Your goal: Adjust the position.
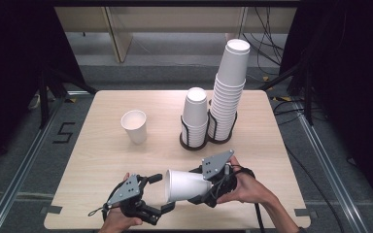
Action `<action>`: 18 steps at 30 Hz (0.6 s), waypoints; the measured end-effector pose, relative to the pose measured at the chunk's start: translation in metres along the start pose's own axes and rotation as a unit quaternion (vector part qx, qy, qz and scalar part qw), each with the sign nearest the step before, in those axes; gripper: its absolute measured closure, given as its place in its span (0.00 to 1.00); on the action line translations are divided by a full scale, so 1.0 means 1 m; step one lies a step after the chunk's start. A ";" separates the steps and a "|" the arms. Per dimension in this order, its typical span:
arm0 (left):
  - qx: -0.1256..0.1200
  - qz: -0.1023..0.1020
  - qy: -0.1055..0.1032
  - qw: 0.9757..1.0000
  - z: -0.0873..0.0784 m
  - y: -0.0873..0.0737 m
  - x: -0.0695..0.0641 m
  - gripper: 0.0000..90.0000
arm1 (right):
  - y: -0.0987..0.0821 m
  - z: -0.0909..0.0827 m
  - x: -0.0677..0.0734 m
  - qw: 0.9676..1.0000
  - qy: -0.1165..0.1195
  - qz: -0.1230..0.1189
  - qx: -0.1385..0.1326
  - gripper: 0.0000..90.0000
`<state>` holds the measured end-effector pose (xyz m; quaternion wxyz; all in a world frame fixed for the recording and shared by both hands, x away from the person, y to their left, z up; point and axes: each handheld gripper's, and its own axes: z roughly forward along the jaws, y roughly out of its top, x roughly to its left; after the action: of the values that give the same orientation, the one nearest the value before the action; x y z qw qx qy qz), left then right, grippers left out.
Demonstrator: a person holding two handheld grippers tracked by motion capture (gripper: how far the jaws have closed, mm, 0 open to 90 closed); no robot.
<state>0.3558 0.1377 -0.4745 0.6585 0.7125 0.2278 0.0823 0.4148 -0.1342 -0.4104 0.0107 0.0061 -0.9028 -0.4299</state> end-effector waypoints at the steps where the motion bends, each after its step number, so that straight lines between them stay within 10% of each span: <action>1: 0.006 0.001 0.002 1.000 -0.001 0.001 -0.001 0.00 | 0.000 0.001 0.000 1.000 0.001 0.000 -0.001 0.24; 18: -0.021 0.021 -0.029 0.999 -0.001 0.001 -0.005 0.05 | -0.001 0.022 0.005 0.999 0.039 0.002 -0.006 0.24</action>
<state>0.3507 0.1362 -0.4727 0.6777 0.7054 0.1916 0.0803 0.4096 -0.1182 -0.4249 0.0469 0.0211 -0.8992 -0.4346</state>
